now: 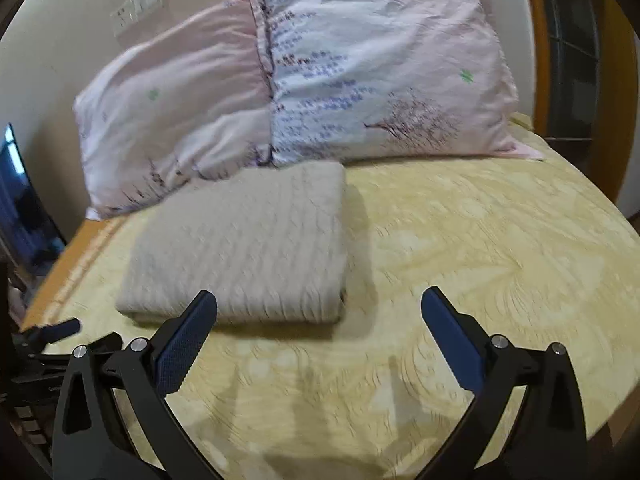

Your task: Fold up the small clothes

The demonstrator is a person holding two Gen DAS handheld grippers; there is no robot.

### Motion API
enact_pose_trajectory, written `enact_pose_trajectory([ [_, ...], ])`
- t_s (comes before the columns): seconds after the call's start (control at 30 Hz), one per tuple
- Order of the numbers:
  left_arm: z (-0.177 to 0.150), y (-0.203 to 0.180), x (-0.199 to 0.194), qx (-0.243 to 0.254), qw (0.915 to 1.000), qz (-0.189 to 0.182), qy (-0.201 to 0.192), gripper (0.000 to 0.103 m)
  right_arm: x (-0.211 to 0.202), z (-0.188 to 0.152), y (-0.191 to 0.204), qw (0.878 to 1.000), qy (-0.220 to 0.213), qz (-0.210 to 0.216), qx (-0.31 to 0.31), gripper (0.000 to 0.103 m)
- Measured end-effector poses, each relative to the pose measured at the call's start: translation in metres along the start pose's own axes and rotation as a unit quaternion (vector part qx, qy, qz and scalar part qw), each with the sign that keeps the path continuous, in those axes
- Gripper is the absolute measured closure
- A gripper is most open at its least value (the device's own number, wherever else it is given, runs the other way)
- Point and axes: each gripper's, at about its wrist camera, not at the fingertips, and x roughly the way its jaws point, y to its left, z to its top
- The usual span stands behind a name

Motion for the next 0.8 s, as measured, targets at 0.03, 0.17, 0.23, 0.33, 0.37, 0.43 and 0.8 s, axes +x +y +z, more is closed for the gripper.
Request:
enact_pose_trajectory([
  [0.03,-0.002,0.0,0.001,-0.002,1.0,0.004,0.002,0.002,0.001,-0.004,0.001,1.0,0.007,-0.004,-0.003,0.001],
  [0.17,-0.004,-0.003,0.009,-0.003,0.9997,0.006,0.022,0.002,0.014,-0.015,0.01,0.999,0.037,-0.022,-0.024,0.001],
  [0.23,-0.007,-0.008,0.012,0.001,0.9996,0.01,0.025,0.002,0.017,-0.021,0.015,0.998,0.048,-0.032,-0.033,0.001],
  [0.33,-0.008,-0.014,0.015,0.006,0.9994,0.011,0.032,0.002,0.026,-0.028,0.019,0.996,0.071,-0.041,-0.036,0.001],
  [0.37,-0.008,-0.015,0.017,0.008,0.9993,0.011,0.034,0.002,0.029,-0.029,0.02,0.996,0.076,-0.04,-0.036,0.001],
  [0.43,-0.008,-0.019,0.02,0.01,0.999,0.009,0.042,0.002,0.031,-0.032,0.022,0.995,0.081,-0.042,-0.039,0.001],
  [0.8,-0.005,-0.019,0.028,0.0,0.9986,0.005,0.053,0.002,0.035,-0.035,0.027,0.992,0.104,-0.048,-0.053,0.001],
])
